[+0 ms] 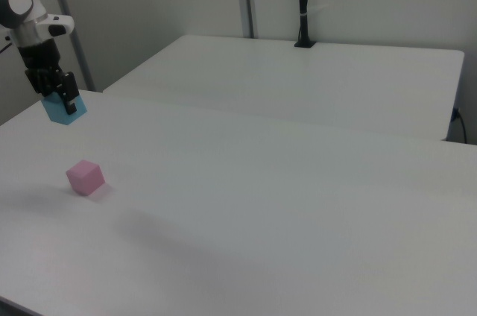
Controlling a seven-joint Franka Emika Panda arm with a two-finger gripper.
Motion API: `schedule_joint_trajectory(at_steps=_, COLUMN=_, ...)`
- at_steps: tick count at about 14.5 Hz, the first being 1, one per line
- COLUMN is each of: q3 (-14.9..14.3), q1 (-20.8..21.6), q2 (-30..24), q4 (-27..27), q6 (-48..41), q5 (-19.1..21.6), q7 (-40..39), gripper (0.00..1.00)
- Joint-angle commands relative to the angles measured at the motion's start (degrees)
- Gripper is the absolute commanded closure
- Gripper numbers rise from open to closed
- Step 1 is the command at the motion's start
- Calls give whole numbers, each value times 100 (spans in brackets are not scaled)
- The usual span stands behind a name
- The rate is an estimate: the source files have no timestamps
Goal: Put blue cube on pink cube
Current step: 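Carry the light blue cube over the pink cube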
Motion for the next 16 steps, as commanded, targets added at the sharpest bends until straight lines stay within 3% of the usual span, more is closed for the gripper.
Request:
schedule_joint_trajectory(at_steps=1, q3=-81, q1=194, q2=126, q4=203, q6=74, q5=24, q7=179, gripper=88)
schedule_joint_trajectory(at_steps=10, q3=-81, q1=318, q2=837, q4=45, q6=566, q5=41, q7=434, gripper=88)
schedule_joint_trajectory(at_steps=14, q3=-81, q1=344, q2=882, q4=-552, q6=1101, q5=59, q7=795, gripper=88)
schedule_joint_trajectory(at_steps=16, q3=-81, q1=318, q2=899, q4=-606, q6=1199, q5=59, q7=795, gripper=88)
